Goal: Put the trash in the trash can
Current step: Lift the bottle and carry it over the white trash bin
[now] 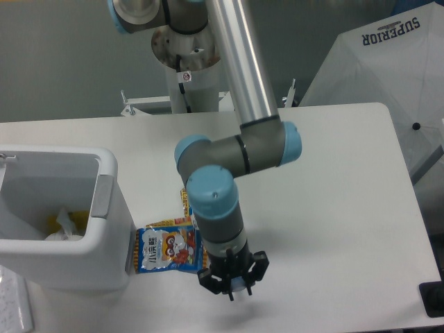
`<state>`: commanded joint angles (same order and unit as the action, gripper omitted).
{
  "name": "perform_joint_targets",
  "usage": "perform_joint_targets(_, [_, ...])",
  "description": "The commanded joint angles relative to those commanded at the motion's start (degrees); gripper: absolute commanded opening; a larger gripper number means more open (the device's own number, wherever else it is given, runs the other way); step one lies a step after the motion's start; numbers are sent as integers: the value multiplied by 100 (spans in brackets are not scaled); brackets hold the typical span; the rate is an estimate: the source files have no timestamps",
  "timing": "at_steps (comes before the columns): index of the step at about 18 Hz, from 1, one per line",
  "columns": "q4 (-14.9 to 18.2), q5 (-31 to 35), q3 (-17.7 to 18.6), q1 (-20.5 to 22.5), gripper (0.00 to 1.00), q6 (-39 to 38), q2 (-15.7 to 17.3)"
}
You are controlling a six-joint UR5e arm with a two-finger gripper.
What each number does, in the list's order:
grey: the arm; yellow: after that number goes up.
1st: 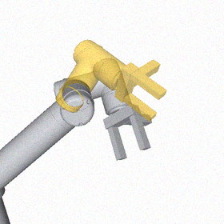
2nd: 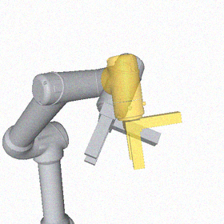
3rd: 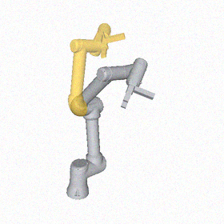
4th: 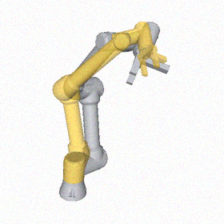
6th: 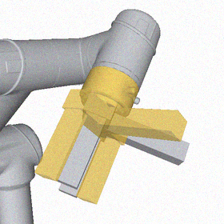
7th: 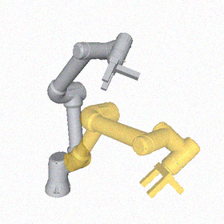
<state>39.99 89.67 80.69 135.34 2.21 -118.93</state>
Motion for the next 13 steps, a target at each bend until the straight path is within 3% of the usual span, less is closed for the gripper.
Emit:
perform_joint_targets(2, [0, -343, -27, 106, 28, -107, 115])
perform_joint_targets(7, [-9, -415, -79, 211, 28, -107, 475])
perform_joint_targets(13, [-53, -863, -624, 151, 28, -133, 880])
